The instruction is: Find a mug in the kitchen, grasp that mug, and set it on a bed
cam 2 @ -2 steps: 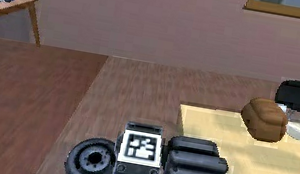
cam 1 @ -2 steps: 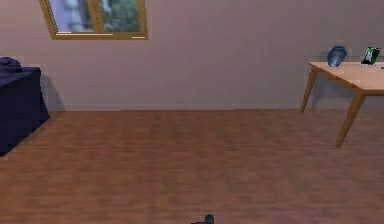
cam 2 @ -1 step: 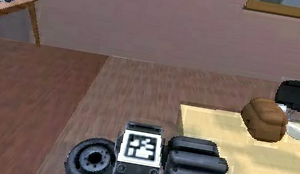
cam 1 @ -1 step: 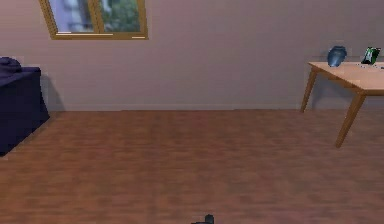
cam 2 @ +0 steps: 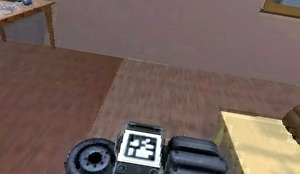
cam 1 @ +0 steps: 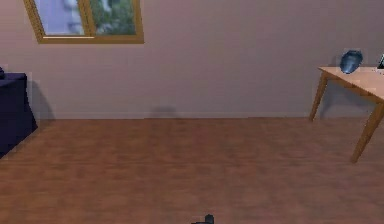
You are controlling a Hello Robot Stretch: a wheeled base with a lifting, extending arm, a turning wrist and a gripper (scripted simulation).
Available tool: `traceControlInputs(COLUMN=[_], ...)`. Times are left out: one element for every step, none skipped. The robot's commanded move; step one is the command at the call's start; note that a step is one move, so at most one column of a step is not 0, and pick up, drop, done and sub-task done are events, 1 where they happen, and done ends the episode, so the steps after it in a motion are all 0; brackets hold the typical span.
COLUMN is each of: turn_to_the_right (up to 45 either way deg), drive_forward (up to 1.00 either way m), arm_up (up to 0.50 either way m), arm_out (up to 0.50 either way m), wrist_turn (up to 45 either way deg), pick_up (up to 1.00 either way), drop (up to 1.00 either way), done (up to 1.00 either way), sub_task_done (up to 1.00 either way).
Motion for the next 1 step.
traceControlInputs(turn_to_the_right=[-45.0], drive_forward=[0.0], arm_up=[0.0], arm_out=[0.0], wrist_turn=[0.0], pick_up=[0.0], drop=[0.0], done=[0.0], sub_task_done=[0.0])
